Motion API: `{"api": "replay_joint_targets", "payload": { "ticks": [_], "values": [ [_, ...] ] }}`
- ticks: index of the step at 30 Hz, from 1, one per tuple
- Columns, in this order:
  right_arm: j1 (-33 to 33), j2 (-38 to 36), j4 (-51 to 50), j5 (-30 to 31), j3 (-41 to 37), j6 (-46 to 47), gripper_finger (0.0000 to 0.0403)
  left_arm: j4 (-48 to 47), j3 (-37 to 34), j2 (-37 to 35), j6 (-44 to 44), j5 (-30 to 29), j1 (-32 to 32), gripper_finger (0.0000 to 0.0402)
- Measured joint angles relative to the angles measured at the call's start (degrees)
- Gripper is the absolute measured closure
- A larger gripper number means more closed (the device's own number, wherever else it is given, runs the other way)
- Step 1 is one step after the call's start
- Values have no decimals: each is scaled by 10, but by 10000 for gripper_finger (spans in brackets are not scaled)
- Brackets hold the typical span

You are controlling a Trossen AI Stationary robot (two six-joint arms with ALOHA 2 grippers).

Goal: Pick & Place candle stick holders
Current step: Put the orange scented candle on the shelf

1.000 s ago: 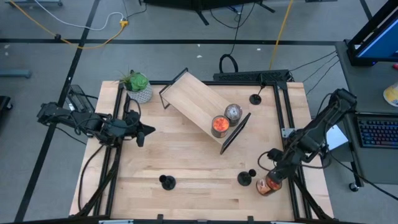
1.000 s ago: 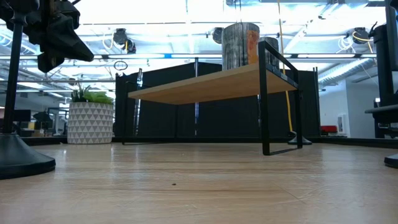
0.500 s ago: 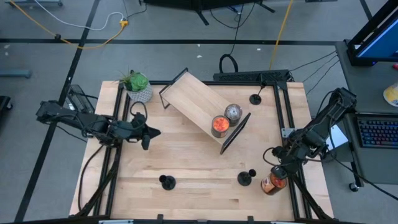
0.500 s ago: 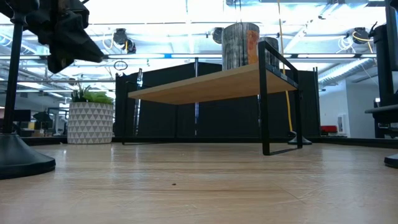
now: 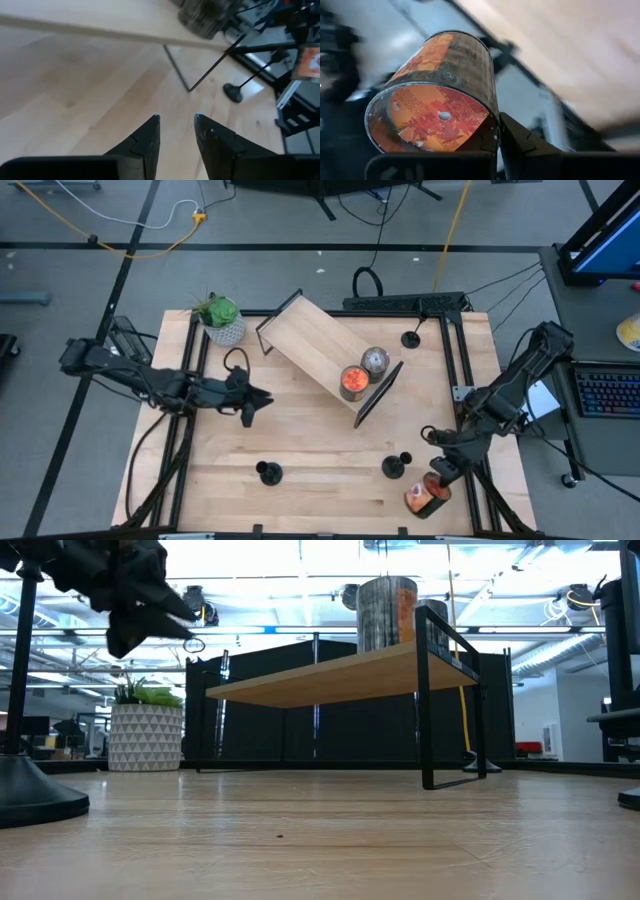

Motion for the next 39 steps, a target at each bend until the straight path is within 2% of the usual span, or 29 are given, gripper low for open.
{"api": "replay_joint_targets", "payload": {
  "ticks": [7, 12, 19, 24, 29, 39],
  "values": [
    [-2, 38, 134, 91, 0, -34, 403, 67, 0, 25, 21, 2, 0, 274],
    [-20, 71, 196, 95, 2, -63, 403, 100, 0, 33, 19, 3, 0, 274],
    [-84, 107, 189, 96, 81, -179, 403, 139, 0, 33, 19, 11, 0, 259],
    [-140, 124, 133, 97, 150, -279, 403, 144, 0, 33, 20, 12, 0, 245],
    [-196, 131, 18, 100, 233, -383, 403, 165, 0, 33, 23, 26, 0, 238],
    [-314, 133, -226, 183, 395, -582, 403, 171, 8, 33, 47, 28, 0, 238]
  ]
}}
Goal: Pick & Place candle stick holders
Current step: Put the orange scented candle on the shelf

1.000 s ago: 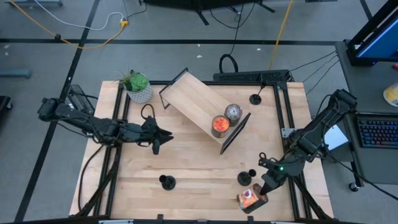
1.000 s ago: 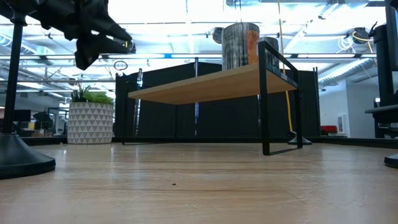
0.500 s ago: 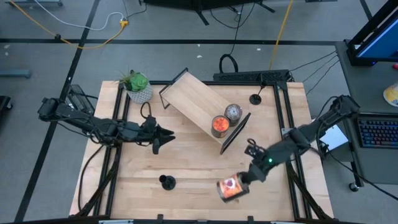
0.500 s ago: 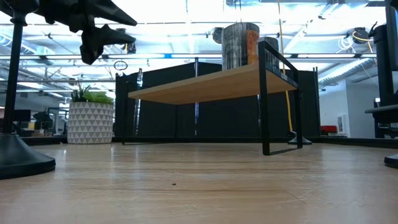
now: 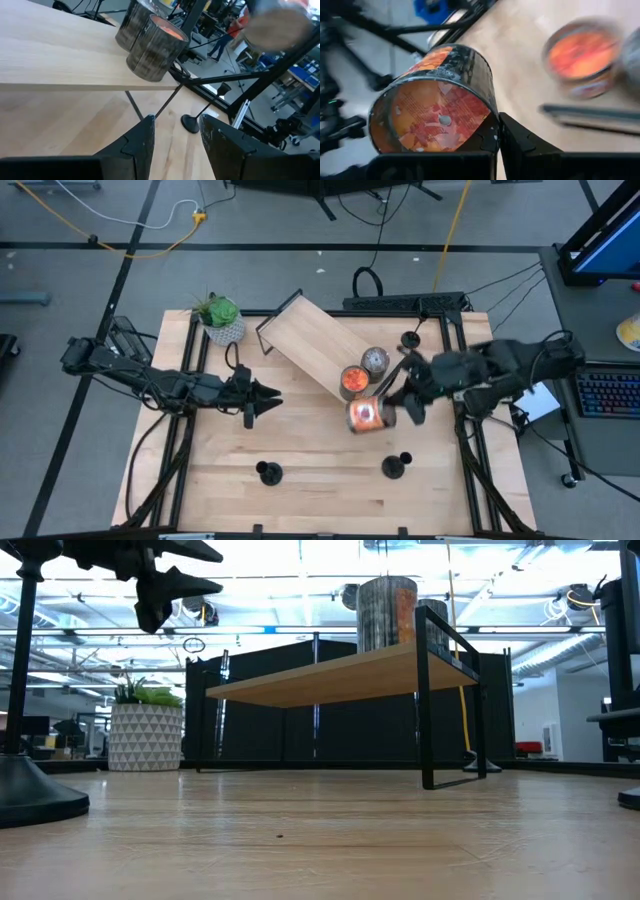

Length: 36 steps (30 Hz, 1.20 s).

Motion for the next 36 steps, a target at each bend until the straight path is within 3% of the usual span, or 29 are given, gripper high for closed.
{"api": "replay_joint_targets", "payload": {
  "ticks": [6, 22, 28, 36],
  "values": [
    [-93, 16, -87, 3, 80, -98, 403, -1, 0, -1, 2, 0, 0, 238],
    [-324, 141, -126, -1, 207, -366, 403, -66, 0, -1, -44, 0, 0, 238],
    [-362, 201, -128, -18, 241, -417, 403, -90, 0, -1, -55, -2, 0, 238],
    [-366, 267, -140, -53, 242, -450, 403, -94, 0, -1, -53, -2, 0, 238]
  ]
}}
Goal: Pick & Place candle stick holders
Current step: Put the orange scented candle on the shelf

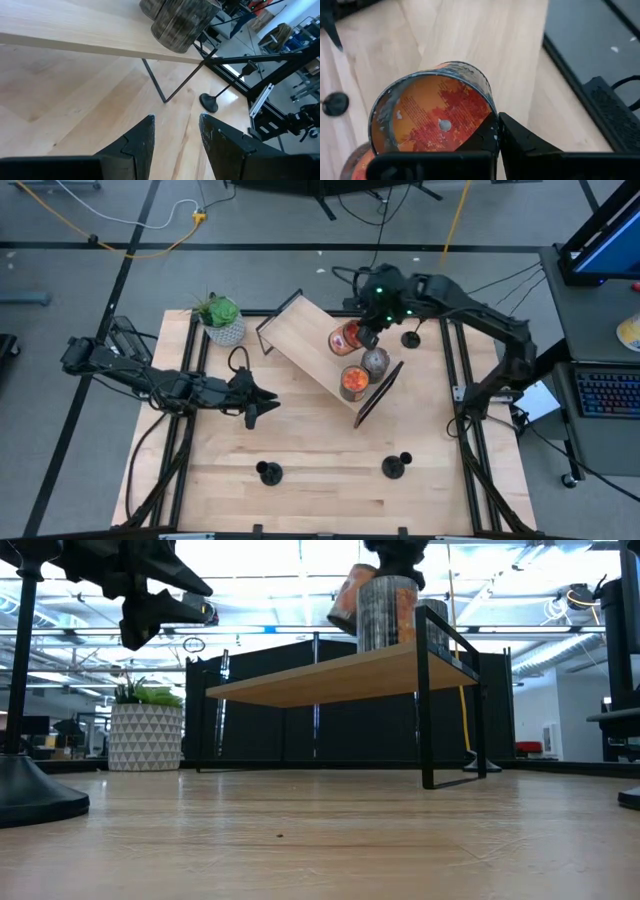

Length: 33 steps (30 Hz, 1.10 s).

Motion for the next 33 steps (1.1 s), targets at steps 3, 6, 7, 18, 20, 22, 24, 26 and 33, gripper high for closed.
{"api": "replay_joint_targets", "payload": {
  "ticks": [3, 6, 7, 18, 20, 22, 24, 26, 33],
  "values": [
    [0, 17, -8, -7, 0, -11, 403, -4, 0, 0, 0, 0, 0, 238],
    [0, 33, -8, -6, 0, -23, 403, -4, 0, 0, 2, 0, 0, 238],
    [0, 38, -8, -6, 0, -27, 403, -4, 0, 0, 2, 0, 0, 238],
    [0, 73, -26, -6, 0, -55, 403, -21, 0, 0, 1, 0, 0, 238],
    [0, 74, -25, -6, 0, -56, 403, -21, 0, 0, 2, 0, 0, 238],
    [1, 73, -27, -6, 0, -59, 403, -23, 0, 0, 2, -1, 0, 238],
    [1, 73, -27, -7, 0, -59, 403, -26, 0, 0, 2, -1, 0, 238],
    [4, 73, -28, -7, 0, -57, 403, -27, 0, 0, 2, -1, 0, 238],
    [17, 73, -36, -8, 0, -63, 403, -29, 0, 0, 9, -1, 1, 238]
  ]
}}
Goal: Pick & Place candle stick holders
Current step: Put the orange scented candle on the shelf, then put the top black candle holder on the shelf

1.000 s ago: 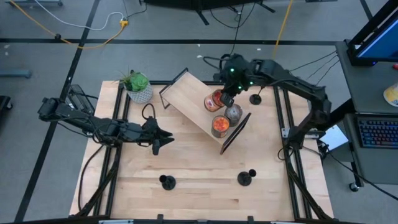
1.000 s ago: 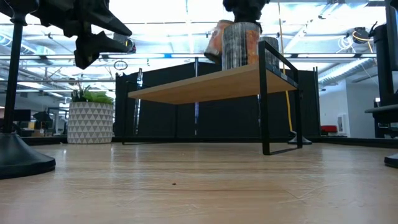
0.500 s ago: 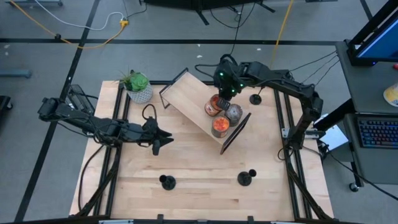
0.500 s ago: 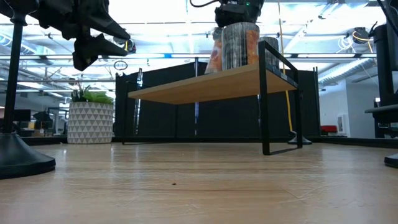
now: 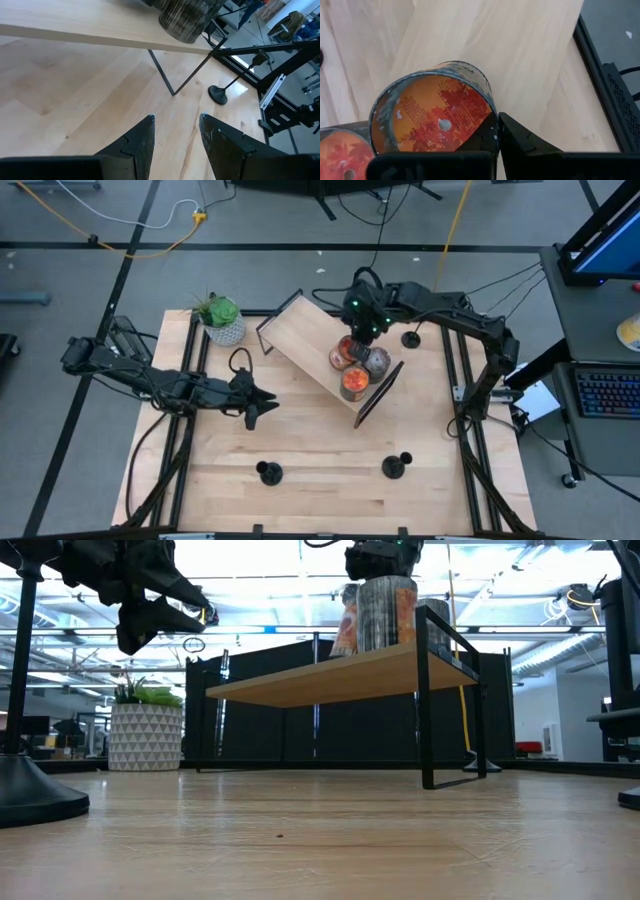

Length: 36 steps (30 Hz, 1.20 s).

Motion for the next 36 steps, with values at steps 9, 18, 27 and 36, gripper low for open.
{"api": "replay_joint_targets", "payload": {
  "ticks": [9, 18, 27, 36],
  "values": [
    [4, 0, 0, 1, 0, -4, 402, 0, 0, 0, 2, 0, 0, 238],
    [4, -1, 2, -1, 0, -7, 376, 0, 0, 0, 8, 0, 0, 238],
    [4, -6, 26, 0, -1, -9, 358, 0, 0, 0, 8, 1, 0, 238],
    [46, -83, 72, 2, -1, -13, 375, -1, 0, 0, 15, 2, 0, 238]
  ]
}}
